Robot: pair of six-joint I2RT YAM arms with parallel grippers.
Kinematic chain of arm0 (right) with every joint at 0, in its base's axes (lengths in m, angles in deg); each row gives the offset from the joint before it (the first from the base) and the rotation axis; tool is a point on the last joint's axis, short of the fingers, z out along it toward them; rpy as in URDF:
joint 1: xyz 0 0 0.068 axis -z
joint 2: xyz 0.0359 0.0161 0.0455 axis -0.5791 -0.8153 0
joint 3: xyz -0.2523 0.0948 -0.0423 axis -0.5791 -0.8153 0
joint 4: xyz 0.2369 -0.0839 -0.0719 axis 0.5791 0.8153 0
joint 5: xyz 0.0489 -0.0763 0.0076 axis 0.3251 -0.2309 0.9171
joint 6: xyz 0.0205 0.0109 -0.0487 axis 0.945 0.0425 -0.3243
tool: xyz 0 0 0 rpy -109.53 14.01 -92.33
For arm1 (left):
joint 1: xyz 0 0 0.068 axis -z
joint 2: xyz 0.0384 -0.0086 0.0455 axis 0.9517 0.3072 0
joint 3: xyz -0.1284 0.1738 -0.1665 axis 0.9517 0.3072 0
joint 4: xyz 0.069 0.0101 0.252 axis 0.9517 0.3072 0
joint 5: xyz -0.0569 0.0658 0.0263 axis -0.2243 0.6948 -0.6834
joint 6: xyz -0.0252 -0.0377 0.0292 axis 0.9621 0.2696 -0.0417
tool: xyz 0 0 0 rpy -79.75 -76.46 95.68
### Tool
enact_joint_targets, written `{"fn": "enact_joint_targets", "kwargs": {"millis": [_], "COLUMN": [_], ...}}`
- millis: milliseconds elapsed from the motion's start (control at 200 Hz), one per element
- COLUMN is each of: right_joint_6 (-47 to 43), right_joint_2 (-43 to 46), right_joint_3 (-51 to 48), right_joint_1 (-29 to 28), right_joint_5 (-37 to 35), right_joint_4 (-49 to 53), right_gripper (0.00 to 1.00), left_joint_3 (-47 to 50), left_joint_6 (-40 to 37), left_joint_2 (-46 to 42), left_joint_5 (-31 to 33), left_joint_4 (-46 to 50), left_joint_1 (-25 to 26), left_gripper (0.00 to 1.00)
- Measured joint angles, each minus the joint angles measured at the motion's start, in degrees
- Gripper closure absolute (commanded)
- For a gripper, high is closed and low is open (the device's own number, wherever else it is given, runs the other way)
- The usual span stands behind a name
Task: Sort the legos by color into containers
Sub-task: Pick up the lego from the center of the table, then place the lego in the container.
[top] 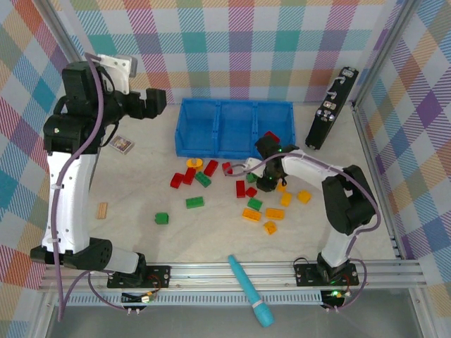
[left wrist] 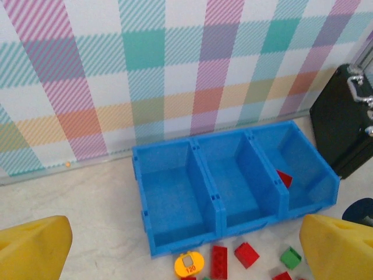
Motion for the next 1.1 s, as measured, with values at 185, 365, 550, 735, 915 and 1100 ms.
{"fn": "enact_joint_targets", "kwargs": {"millis": [185, 365, 550, 735, 915, 1100], "right_joint_6": [0.55, 2.08, 3.28, 4.28, 6.23, 8.87], "right_joint_2": [1.64, -3.48, -16.81, -27.56, -29.7, -27.58], "right_joint_3": [10.08, 22.25, 32.65, 38.49, 40.17, 39.41], "right_joint_1": [0.02, 0.0, -0.52, -0.81, -1.11, -1.27], "right_joint_5": [1.55, 1.7, -2.78, -5.64, -6.71, -7.15], "right_joint_4": [-2.27, -9.22, -15.52, -15.47, -15.1, -15.45], "right_gripper": [0.82, 0.82, 0.78, 0.74, 0.49, 0.38], "left_joint_3": [-2.08, -1.9, -1.51, -1.22, -0.72, 1.03], "left_joint_6": [0.0, 0.0, -0.02, -0.02, 0.0, -0.02], "left_joint_2": [0.2, 2.05, 3.32, 3.63, 3.63, 3.63], "left_joint_5": [0.39, 0.55, 0.55, 0.52, 0.48, 0.55], "left_joint_4": [1.88, 3.43, 3.72, 3.69, 3.65, 3.65], "left_joint_1": [0.5, 0.63, 0.85, 0.87, 0.94, 0.96], "left_gripper": [0.0, 0.0, 0.0, 0.0, 0.0, 0.0]}}
